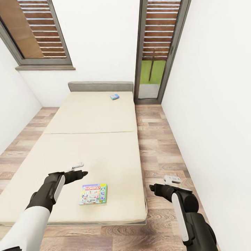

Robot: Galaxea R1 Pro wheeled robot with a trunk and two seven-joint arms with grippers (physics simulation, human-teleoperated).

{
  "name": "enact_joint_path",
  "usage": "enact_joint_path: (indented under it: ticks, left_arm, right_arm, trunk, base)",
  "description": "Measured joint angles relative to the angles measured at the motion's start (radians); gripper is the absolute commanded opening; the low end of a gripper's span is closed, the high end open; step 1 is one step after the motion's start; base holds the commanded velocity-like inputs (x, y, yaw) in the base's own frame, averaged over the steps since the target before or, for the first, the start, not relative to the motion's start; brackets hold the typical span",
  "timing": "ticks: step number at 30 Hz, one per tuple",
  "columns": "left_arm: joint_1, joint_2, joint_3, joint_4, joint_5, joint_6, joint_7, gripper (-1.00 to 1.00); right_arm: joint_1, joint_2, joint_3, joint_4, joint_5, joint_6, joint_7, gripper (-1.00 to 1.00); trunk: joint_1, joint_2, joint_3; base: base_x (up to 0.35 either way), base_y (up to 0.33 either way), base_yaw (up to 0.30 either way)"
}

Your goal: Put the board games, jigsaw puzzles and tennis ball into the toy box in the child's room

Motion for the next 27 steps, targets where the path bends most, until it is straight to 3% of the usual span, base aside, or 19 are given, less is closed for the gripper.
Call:
enact_joint_path:
  ticks: [27]
  left_arm:
    - [0.001, 0.003, -0.005, -0.001, -0.001, -0.01, -0.008, 1.0]
  right_arm:
    - [0.0, 0.0, -0.002, 0.0, -0.001, 0.0, 0.0, 1.0]
  trunk:
    - [0.0, 0.0, -0.045]
  base:
    - [0.0, 0.0, 0.0]
